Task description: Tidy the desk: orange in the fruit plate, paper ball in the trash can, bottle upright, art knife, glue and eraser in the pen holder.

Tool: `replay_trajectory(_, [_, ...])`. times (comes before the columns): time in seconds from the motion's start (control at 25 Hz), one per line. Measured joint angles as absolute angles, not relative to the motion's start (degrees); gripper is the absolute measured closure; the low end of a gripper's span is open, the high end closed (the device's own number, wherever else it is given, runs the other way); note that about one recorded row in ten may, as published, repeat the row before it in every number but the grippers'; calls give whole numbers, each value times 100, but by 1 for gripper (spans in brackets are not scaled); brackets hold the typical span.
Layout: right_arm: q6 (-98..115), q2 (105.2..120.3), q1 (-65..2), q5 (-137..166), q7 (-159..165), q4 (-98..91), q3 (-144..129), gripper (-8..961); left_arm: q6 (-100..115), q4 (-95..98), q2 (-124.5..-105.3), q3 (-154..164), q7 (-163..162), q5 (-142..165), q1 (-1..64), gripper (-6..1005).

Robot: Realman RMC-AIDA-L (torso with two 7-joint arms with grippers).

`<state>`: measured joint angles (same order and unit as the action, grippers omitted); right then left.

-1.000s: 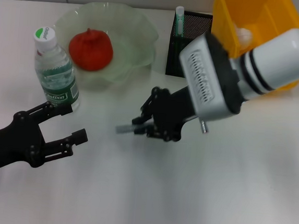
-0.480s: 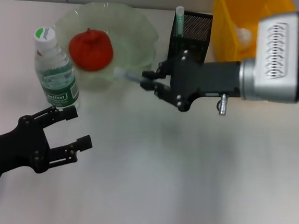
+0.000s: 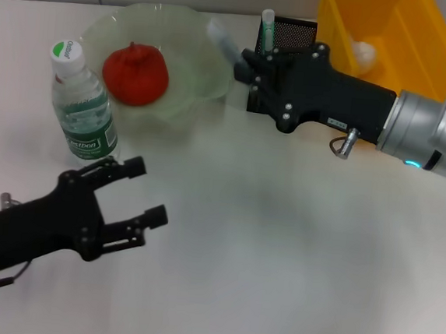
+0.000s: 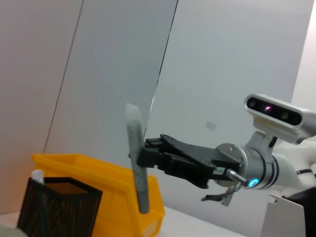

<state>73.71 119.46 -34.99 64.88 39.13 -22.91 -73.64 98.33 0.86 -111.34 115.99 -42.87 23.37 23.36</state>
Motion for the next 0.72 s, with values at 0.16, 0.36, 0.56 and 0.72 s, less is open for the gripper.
replay_trajectory(0.16, [7431,11981,-3540,6024,3106,-1732,-7377,820,9693,91,-11322,11566,-4065,2308,2338,155])
replay_trajectory(0.36, [7436,11991,-3553,5606,1620,-1396,-7382,819,9512,93,-11430,11561,-4003,2303,2344,155])
replay_trajectory(0.56, [7438,11991,-3553,5593,718,-1399,-7360,819,9471,95,-11494,11570,-4012,2334,2369,155])
replay_trajectory(0.72, [7383,11989,-3564,5586,-177,-1401,-7358,819,9461,96,-11542,11561,-4013,2335,2376,155])
